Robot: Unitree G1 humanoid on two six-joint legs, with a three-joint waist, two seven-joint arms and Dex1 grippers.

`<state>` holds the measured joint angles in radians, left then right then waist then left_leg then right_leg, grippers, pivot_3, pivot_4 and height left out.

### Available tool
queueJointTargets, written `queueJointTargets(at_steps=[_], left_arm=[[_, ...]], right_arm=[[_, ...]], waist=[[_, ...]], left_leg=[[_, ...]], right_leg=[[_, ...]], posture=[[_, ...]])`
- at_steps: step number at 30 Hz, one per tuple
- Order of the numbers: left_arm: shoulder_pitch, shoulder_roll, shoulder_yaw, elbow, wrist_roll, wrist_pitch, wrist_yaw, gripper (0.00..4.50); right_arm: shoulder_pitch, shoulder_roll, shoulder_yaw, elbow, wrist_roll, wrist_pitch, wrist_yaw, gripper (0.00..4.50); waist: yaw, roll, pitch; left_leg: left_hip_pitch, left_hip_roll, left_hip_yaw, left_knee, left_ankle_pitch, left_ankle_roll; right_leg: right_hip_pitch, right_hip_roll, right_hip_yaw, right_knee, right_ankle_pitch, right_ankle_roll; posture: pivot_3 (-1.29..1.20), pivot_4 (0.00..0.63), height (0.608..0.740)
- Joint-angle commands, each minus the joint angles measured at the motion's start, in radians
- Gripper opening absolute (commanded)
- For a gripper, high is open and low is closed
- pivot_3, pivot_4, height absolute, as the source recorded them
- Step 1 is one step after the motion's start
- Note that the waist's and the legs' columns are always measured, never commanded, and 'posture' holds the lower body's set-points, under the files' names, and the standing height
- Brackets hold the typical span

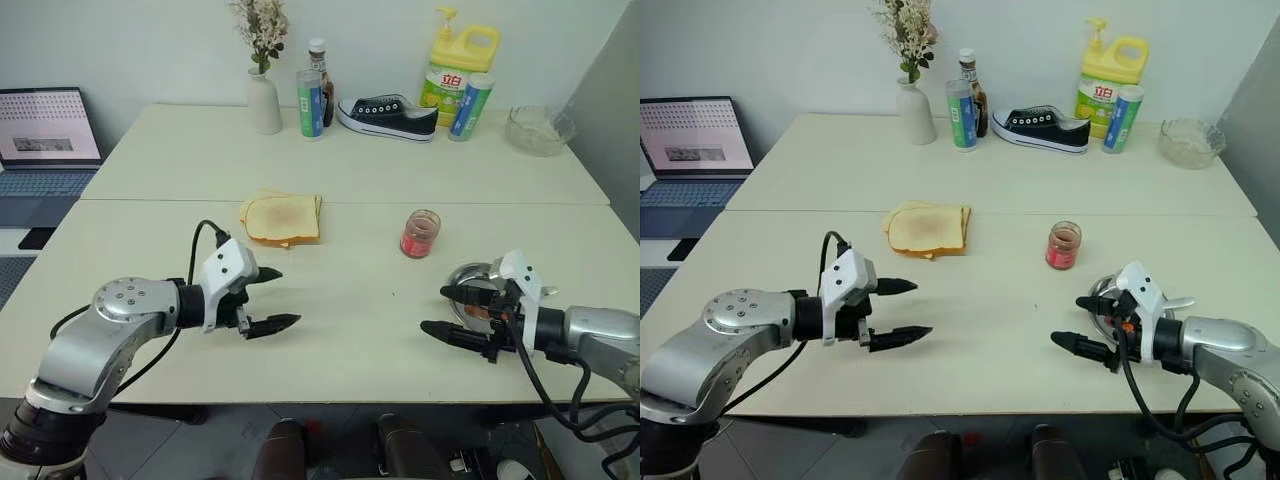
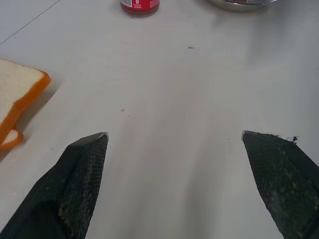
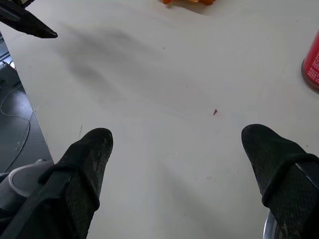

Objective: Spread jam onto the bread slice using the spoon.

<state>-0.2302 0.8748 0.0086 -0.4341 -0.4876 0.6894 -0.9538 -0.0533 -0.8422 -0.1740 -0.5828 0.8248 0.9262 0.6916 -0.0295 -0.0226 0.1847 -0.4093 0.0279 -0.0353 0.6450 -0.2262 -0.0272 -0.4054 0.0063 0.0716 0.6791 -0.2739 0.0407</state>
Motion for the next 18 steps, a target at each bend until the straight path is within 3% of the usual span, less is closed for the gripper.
queueJointTargets(at_steps=[1,9,12,18], left_arm=[[-0.025,0.002,-0.003,0.006,0.007,-0.023,-0.012,4.5],[-0.065,-0.024,0.109,0.067,-0.14,0.103,-0.001,4.5],[-0.172,-0.177,0.275,0.266,-0.204,0.116,0.198,4.5],[-0.199,-0.315,0.337,0.39,-0.118,0.059,0.433,4.5]], right_arm=[[-0.003,0.006,-0.025,-0.021,0.002,-0.02,-0.006,4.47],[-0.031,0.007,-0.036,-0.036,0.021,-0.015,-0.014,4.47],[-0.103,0.067,0.003,-0.028,0.022,-0.024,-0.063,4.47],[-0.257,0.215,0.158,-0.023,-0.049,-0.053,-0.142,4.47]], waist=[[0.0,0.0,0.0],[-0.001,0.0,0.0],[0.001,-0.001,0.0],[-0.008,-0.001,0.0]], left_leg=[[0.0,0.0,0.0,0.0,0.0,0.0],[0.0,0.0,0.0,0.0,0.0,0.0],[0.0,0.0,-0.002,0.001,0.0,0.0],[0.001,0.001,-0.002,0.0,0.0,0.0]], right_leg=[[0.0,0.0,0.0,0.0,0.0,0.0],[0.0,0.0,0.0,0.0,0.0,0.0],[0.0,0.0,-0.001,0.002,0.0,0.0],[0.0,0.001,-0.001,0.001,0.001,0.0]], posture=[[0.0,0.15,0.74],[0.0,0.15,0.74],[0.0,0.15,0.74],[0.0,0.15,0.74]])
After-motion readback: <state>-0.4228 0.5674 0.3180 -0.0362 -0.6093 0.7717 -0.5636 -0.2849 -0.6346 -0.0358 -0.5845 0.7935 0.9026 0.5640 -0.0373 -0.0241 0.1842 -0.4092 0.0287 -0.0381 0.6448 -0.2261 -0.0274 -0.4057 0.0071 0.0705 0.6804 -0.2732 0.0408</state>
